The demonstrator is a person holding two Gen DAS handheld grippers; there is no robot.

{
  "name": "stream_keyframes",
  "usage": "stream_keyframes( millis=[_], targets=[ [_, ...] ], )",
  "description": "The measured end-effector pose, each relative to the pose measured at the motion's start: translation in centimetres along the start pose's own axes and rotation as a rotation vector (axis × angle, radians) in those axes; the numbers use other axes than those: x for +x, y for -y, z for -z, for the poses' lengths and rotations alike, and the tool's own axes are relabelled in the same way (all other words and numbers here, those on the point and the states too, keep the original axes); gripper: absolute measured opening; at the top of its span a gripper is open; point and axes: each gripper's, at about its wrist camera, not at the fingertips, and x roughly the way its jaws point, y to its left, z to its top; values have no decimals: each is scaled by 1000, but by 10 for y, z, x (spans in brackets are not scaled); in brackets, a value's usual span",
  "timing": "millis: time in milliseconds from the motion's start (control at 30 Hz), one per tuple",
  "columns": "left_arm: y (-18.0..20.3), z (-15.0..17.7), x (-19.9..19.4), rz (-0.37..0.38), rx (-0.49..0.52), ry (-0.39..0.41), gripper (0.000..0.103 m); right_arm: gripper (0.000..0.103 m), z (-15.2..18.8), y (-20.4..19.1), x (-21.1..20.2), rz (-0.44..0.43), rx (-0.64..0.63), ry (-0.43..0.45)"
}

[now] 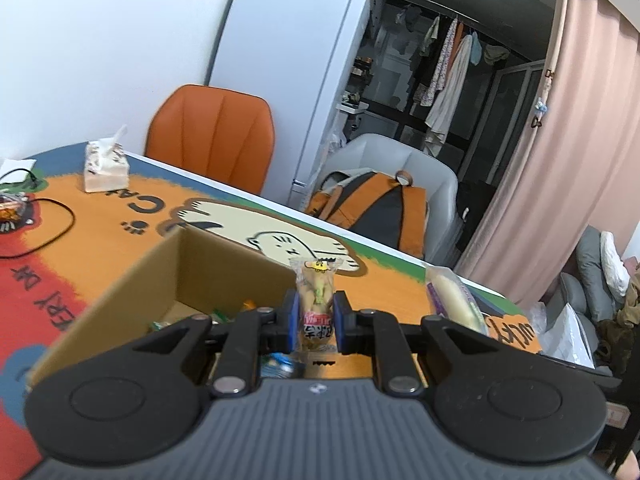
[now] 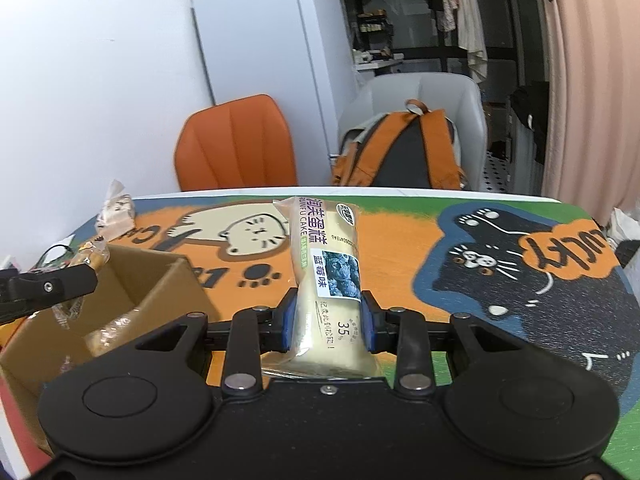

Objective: Organize snacks
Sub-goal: 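Carry the snack stick packet and bread roll packet over the cardboard box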

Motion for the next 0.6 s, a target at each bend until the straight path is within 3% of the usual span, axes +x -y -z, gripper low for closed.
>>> stream_keyframes(
  millis=[600],
  targets=[
    [-60, -4, -14, -69, -63, -20, 17, 32, -7, -62, -4, -85, -56, 17]
  ],
)
